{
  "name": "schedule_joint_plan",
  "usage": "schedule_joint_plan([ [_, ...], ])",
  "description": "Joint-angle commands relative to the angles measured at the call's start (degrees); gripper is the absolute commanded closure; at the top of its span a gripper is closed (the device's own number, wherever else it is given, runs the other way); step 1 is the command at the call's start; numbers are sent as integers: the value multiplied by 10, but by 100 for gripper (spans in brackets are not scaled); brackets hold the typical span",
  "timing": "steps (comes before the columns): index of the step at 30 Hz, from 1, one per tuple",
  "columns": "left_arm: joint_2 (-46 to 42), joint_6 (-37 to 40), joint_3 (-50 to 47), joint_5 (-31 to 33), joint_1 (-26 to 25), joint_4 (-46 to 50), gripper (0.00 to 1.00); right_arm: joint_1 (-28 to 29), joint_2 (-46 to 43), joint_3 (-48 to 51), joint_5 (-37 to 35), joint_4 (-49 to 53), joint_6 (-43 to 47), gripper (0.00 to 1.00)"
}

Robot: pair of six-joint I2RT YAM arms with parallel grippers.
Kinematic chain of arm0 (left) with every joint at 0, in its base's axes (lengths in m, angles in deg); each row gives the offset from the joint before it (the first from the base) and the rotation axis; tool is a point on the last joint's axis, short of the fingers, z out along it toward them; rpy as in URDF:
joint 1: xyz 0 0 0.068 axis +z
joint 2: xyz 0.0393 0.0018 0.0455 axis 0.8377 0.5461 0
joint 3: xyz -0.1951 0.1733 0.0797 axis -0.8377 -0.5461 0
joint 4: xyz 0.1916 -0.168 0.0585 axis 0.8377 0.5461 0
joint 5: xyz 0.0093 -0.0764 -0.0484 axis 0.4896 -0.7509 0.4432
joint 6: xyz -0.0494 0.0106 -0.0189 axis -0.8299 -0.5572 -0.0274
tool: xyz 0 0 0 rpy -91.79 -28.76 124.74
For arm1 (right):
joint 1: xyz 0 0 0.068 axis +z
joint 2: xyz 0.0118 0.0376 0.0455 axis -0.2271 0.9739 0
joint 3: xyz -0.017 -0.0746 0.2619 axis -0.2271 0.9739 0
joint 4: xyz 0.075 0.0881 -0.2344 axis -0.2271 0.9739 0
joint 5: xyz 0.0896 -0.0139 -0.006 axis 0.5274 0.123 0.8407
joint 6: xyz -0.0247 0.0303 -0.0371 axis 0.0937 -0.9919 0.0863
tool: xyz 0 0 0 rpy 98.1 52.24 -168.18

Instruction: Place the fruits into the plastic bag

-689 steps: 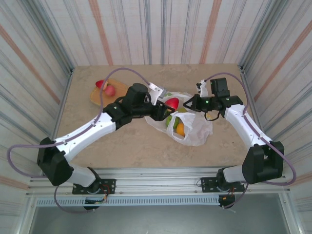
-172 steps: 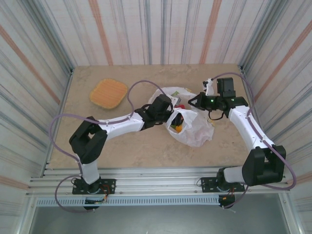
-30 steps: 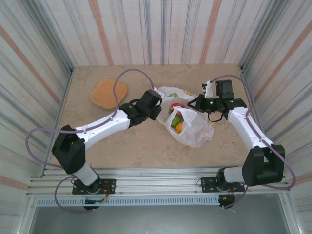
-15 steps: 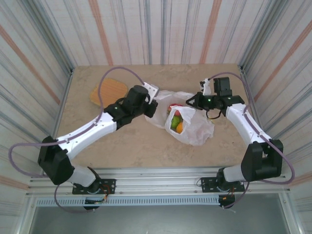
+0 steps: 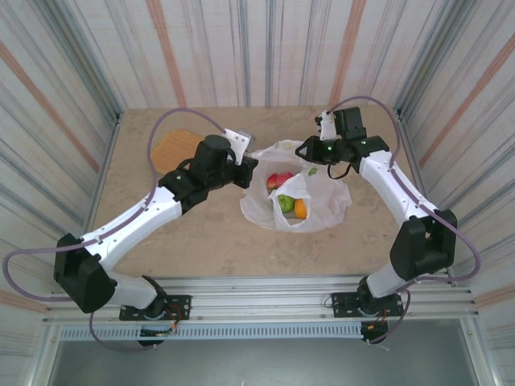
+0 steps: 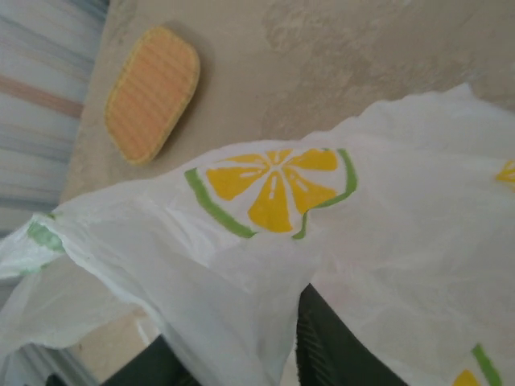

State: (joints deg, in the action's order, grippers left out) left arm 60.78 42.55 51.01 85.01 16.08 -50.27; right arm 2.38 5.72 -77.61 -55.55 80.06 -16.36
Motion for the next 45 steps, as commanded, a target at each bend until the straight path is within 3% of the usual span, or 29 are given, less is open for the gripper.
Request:
schedule_joint_plan([
  [1,-19,-17,-14,-6,5,-9,100,4,-31,-22,-84,56,44,62],
  [8,-28,-21,-23,-7,19,-12,100,19,-107,-12,-158,70,81,40],
  [12,-31,-22,-27,-9,27,-12,100,46,-152,10,-183,55,107,34],
  [19,-34,-31,-35,-13,37,-15,100,126,-258,80,-183,1,175,31],
  [31,-27,-42,-35,-22,46,-20,100,305,-394,186,-255,40,224,29],
  [39,-30,-43,-36,-23,52,-18,100,424,-390,204,-389,75,279,28],
  [45,-29,-46,-37,-28,55,-19,100,461,-359,215,-478,59,316,28],
])
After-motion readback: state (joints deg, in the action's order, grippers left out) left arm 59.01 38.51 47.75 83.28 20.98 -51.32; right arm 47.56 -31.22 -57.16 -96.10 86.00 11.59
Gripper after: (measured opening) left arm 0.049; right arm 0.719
